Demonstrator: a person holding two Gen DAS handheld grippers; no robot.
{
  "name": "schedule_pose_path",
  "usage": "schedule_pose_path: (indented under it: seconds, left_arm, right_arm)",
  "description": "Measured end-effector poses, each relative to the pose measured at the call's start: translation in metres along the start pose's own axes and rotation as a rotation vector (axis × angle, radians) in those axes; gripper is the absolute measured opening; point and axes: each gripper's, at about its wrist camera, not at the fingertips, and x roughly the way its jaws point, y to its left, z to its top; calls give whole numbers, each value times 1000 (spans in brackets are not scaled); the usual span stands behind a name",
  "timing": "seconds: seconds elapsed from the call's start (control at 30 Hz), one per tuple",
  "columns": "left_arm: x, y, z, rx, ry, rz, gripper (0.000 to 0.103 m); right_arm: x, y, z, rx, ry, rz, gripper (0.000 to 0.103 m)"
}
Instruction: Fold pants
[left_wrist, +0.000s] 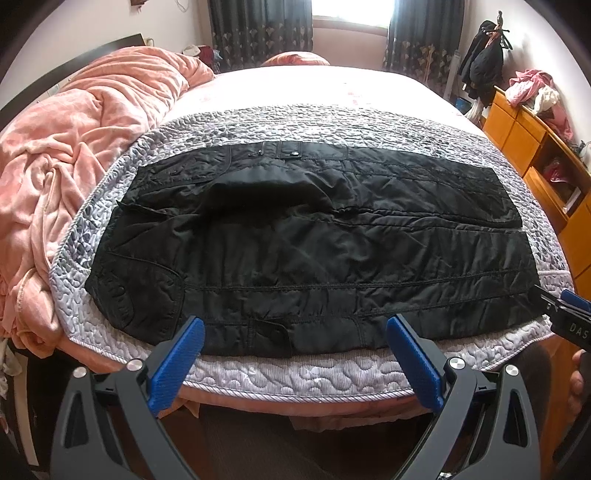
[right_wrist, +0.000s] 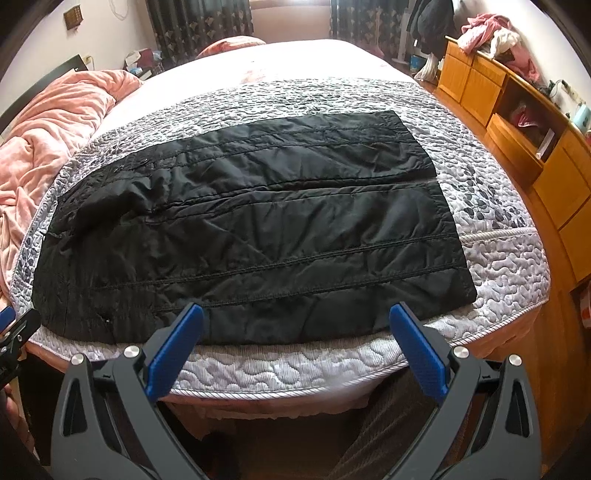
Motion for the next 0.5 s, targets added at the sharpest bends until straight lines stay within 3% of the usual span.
schedule_pose_path:
  seconds: [0.5]
  left_arm:
    - [5,2,4,-3,4,0,99]
  right_arm:
    - [6,0,2,0,-4,8,100]
